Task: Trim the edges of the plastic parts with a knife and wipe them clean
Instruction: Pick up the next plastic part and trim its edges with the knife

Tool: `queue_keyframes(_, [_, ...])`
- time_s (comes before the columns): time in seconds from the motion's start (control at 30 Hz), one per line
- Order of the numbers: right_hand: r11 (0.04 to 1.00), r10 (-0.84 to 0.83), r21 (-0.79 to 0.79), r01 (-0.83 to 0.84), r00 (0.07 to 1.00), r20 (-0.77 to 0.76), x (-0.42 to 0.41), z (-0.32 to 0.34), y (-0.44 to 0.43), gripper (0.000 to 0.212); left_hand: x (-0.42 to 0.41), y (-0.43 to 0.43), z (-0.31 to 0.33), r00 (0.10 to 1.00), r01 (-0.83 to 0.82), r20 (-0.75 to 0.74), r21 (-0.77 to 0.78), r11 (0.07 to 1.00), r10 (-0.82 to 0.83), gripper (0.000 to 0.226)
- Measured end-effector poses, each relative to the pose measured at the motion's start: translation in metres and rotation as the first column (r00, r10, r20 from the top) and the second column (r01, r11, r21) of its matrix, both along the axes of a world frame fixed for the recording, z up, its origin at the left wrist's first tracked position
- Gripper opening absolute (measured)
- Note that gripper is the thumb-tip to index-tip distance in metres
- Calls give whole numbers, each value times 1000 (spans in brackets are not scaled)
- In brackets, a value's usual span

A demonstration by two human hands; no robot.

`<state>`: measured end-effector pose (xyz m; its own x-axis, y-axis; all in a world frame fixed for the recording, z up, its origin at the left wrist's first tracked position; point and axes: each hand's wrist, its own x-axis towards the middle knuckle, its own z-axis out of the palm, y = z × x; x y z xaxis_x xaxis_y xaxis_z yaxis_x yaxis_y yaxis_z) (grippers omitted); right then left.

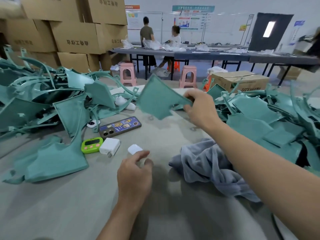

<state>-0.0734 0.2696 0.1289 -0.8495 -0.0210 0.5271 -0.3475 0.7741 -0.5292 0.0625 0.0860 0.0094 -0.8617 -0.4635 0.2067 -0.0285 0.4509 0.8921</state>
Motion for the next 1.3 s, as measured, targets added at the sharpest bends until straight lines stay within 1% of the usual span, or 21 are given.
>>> queue_keyframes(0.07, [997, -11, -81, 7, 999, -51, 29, 18, -14, 21, 4, 1, 3, 996, 85, -23, 95, 992, -83, 18])
queue_keyframes(0.13, [973, 17, -231, -15, 1000, 5, 62, 16, -29, 17, 8, 2, 11, 984, 170, -88, 202, 965, -155, 23])
queue_keyframes(0.2, [944, 65, -330, -28, 993, 102, 96, 1, -45, 12, 9, 5, 16, 955, 291, -188, 430, 855, -230, 47])
queue_keyframes(0.27, [950, 82, -309, -34, 986, 143, 129, -24, -58, 12, 10, 12, 20, 911, 410, -308, 595, 692, -276, 49])
queue_keyframes(0.33, [955, 153, -284, -90, 966, 209, 157, -46, -65, 11, 13, 19, 23, 925, 374, -339, 729, 573, -172, 33])
queue_keyframes(0.43, [896, 342, -389, -212, 889, 304, 178, -65, -55, 14, 14, 17, 27, 983, 170, -177, 821, 545, -40, 18])
queue_keyframes(0.47, [896, 320, -398, -195, 906, 277, 178, -67, -45, 10, 13, 14, 28, 985, 165, -169, 838, 520, -40, 13])
queue_keyframes(0.53, [975, 109, -209, -70, 977, 182, 164, -71, -19, 11, 11, 4, 31, 979, 201, -189, 842, 501, -75, 10])
queue_keyframes(0.57, [999, 15, -33, -9, 987, 162, 155, -72, -4, 26, 11, 0, 32, 977, 211, -180, 833, 511, -111, 11])
queue_keyframes(0.63, [954, -110, 299, 36, 966, 235, 134, -81, 22, 58, 10, -5, 32, 963, 259, -181, 824, 505, -200, 16])
queue_keyframes(0.67, [933, -150, 356, 58, 960, 237, 126, -87, 32, 48, 10, -5, 31, 953, 285, -189, 827, 485, -238, 22])
queue_keyframes(0.7, [946, -164, 310, 93, 964, 210, 120, -94, 39, 23, 9, -5, 30, 946, 298, -192, 834, 464, -261, 29])
queue_keyframes(0.73, [970, -196, 183, 162, 963, 184, 114, -98, 46, 12, 8, -4, 28, 943, 299, -187, 841, 451, -276, 35])
queue_keyframes(0.77, [965, -258, -13, 263, 953, 157, 107, -103, 52, 26, 8, -4, 26, 939, 299, -179, 845, 443, -293, 38])
queue_keyframes(0.87, [707, -484, -517, 482, 863, 142, 96, -94, 76, 24, 8, 0, 20, 921, 297, -141, 857, 422, -363, 26])
queue_keyframes(0.93, [646, -547, -579, 497, 831, 104, 100, -87, 83, 21, 7, 1, 17, 921, 266, -89, 855, 445, -379, 29])
queue_keyframes(1.03, [868, -436, -358, 343, 872, -221, 121, -86, 72, 36, 5, 2, 12, 931, 227, -50, 854, 468, -360, 26])
queue_keyframes(1.1, [968, -241, -131, 212, 932, -271, 136, -85, 53, 28, 3, 3, 11, 941, 210, -51, 863, 460, -334, 15])
queue_keyframes(1.17, [988, -138, 64, 140, 990, -32, 141, -83, 41, 27, 5, 3, 11, 941, 225, -70, 861, 457, -332, 24])
queue_keyframes(1.23, [973, -154, 200, 111, 964, 216, 138, -89, 41, 24, 7, 2, 11, 926, 256, -86, 858, 445, -367, 40])
queue_keyframes(1.3, [980, -170, 144, 135, 949, 267, 135, -96, 49, 13, 11, 5, 14, 909, 282, -97, 860, 426, -404, 32])
